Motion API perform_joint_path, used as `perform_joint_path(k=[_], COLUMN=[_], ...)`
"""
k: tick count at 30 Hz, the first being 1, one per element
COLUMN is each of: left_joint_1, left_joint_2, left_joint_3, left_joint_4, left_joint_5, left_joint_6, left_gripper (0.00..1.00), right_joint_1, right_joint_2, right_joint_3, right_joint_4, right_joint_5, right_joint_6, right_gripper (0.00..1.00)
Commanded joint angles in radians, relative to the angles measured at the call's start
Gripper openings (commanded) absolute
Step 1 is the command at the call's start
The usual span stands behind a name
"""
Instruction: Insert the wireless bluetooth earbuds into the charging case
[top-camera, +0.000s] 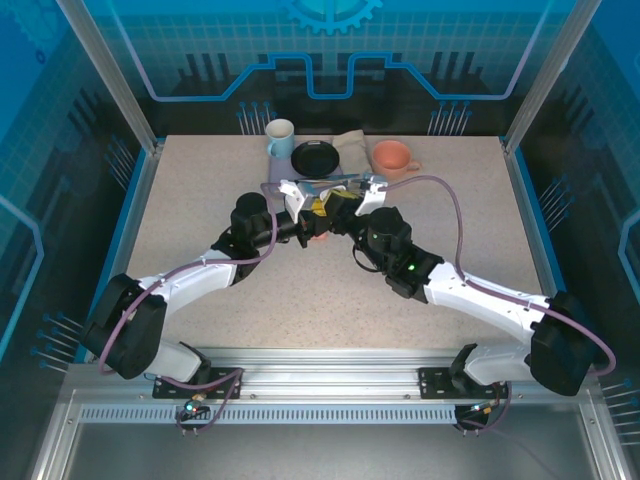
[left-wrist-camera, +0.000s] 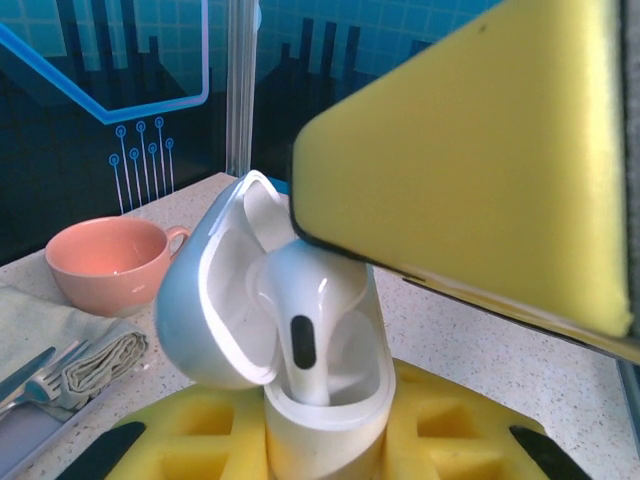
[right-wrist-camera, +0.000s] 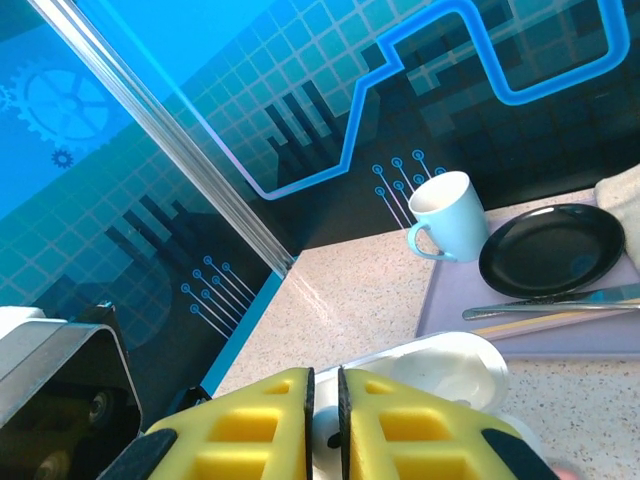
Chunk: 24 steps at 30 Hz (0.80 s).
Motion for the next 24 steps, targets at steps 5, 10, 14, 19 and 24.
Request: perform_joint_path(k=[5,10,14,19,24], left_joint_1=[-0.006,-0.005,-0.005,-0.007,-0.005], left_joint_2=[-0.034,-0.037,-0.037,-0.037,-0.043], left_joint_3=[0.030,0.027,0.021,0.011,-0.003], left_joint_4=[0.054,0.051,0.054,0.059,0.067], left_joint_5=[0.000,0.005,0.005,0.006,0.006], left_joint_6=[0.006,0.006,0.005,0.001,0.004], left_gripper=[0.00,0.00,0.00,0.00,0.00], right_joint_1=[0.003,-0.009,-0.027,-0.071,-0.139], right_joint_2=[-0.028,-0.034,-0.041,-0.063,-0.114], right_joint_3=[-0.037,-0.030,-0.015,-0.002,0.047], right_joint_4=[-0.040,-0.054,-0.070,-0.109,-0.181], right_joint_5=[0.020,0.009,-0.012,-0.059,-0.114], right_joint_6=[0.025,0.029,0.040,0.078,0.127], right_gripper=[0.23,0.32,0.44,0.57,0.59])
